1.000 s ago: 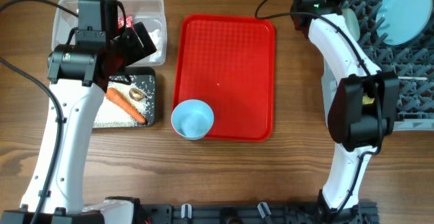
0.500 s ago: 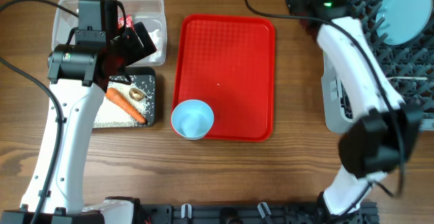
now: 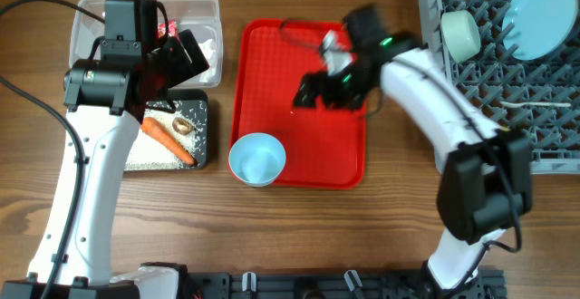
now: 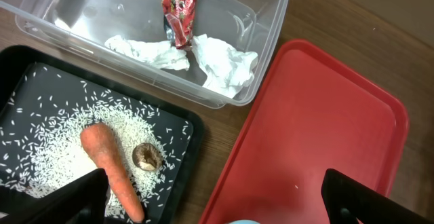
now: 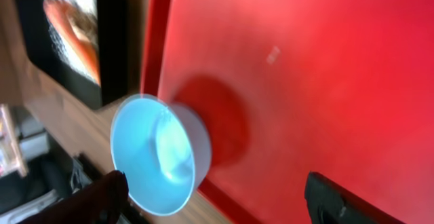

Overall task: Sort waste into correct bins and load items into the dishwasher rack
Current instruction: 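Move the right gripper to the light-blue bowl and grasp its rim, then carry the light-blue bowl with the right gripper and place it in the rack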

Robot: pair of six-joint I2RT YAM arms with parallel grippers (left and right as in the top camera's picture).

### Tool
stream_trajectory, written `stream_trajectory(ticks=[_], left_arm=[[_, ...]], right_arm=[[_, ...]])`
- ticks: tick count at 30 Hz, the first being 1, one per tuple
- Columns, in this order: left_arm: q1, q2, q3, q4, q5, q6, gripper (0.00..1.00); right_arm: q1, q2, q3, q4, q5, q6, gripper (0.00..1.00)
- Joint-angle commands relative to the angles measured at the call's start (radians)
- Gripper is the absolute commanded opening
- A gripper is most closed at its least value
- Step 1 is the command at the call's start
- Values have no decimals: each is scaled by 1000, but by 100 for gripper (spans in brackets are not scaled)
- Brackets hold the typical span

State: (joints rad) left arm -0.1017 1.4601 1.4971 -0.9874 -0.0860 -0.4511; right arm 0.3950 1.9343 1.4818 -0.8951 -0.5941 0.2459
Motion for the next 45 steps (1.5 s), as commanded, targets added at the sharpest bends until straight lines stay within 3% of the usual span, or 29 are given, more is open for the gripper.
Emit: stream_trajectory(ticks=[1,5,9,14,19,21,22,25,27,36,41,45], left_arm=[[6,2,3,2,-17,1,100],[6,2,3,2,-17,1,100],[6,2,3,2,-17,1,100],[6,2,3,2,-17,1,100],[6,2,3,2,-17,1,100],[6,2,3,2,-17,1,100],[6,2,3,2,-17,1,100],[6,2,3,2,-17,1,100],[6,2,3,2,-17,1,100],[6,2,3,2,-17,1,100],[6,2,3,2,-17,1,100],[6,2,3,2,-17,1,100]], right_arm=[[82,13,-96,74,-50,185,83],[138,13,-146,124,-15,257,74],[161,13,-149,121,18,283,39],[195,39,-149,126,75,334,30],[206,72,-149,127,55,341,29],[206,72,-149,128,55,347,13],[207,72,-149,128,55,359,11],[207,72,-149,129,60,360,10],[206,72,-149,129,59,360,4],[116,32,-139,136,95,359,4],[-5,-89,-124,137,318,339,4],[-90,-214,-100,137,681,285,4]])
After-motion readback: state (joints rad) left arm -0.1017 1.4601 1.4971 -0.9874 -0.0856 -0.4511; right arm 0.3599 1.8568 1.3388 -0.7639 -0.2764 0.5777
